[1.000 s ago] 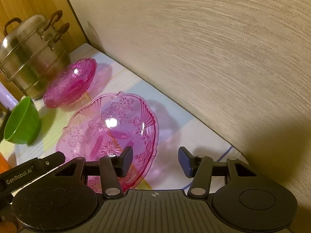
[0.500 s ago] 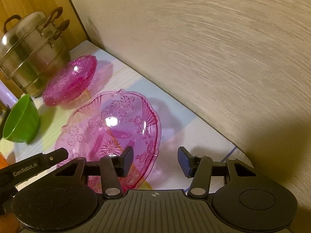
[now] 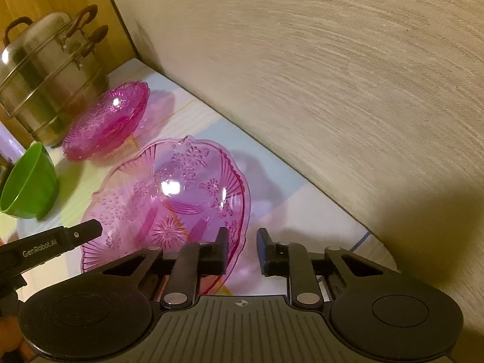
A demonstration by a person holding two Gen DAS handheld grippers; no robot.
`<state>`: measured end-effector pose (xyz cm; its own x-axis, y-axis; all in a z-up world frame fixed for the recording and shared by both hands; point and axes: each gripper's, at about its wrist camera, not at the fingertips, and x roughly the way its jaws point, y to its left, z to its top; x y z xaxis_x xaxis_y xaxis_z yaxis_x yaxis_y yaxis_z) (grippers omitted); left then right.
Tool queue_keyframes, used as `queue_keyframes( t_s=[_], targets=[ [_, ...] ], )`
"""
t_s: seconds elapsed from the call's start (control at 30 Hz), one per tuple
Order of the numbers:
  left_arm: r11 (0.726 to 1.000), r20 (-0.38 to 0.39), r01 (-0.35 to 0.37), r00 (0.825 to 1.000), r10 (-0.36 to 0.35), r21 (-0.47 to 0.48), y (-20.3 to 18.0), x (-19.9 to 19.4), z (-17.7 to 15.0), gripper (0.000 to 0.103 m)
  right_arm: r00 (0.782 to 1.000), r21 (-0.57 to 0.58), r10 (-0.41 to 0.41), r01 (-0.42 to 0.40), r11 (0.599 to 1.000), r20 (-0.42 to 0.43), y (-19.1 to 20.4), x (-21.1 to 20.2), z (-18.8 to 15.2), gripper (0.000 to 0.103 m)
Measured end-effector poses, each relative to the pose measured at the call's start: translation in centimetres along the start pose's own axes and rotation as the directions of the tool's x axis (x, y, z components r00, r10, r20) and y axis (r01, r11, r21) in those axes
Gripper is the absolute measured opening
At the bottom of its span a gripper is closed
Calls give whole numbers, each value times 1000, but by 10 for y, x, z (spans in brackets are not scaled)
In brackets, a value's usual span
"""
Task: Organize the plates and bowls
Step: 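Close the left gripper on the plate rim while the right gripper closes beside it, then lift the plate with both grippers and carry it toward the pink plate stack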
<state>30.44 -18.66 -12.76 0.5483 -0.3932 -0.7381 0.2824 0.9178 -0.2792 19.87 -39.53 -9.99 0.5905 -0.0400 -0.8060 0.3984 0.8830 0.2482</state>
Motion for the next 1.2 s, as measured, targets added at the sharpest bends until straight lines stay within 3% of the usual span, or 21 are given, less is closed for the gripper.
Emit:
queue_keyframes(
  t_s=[0.1,0.57,1.2],
  targets=[
    [1000,-3,3,1000,-3,-5,0,2,-1,10,1000,-7,7,-7,1000,-1,1,1,0,11],
    [1000,15,-7,1000,7,-5,-1,-12,-3,10,999,-39,19,-18,999,27,6,-4,1,10],
    [998,71,-58,996,58,-1,11,-48,23,10,989,-113,94,-81,990,110,40,-23,13,10]
  ],
)
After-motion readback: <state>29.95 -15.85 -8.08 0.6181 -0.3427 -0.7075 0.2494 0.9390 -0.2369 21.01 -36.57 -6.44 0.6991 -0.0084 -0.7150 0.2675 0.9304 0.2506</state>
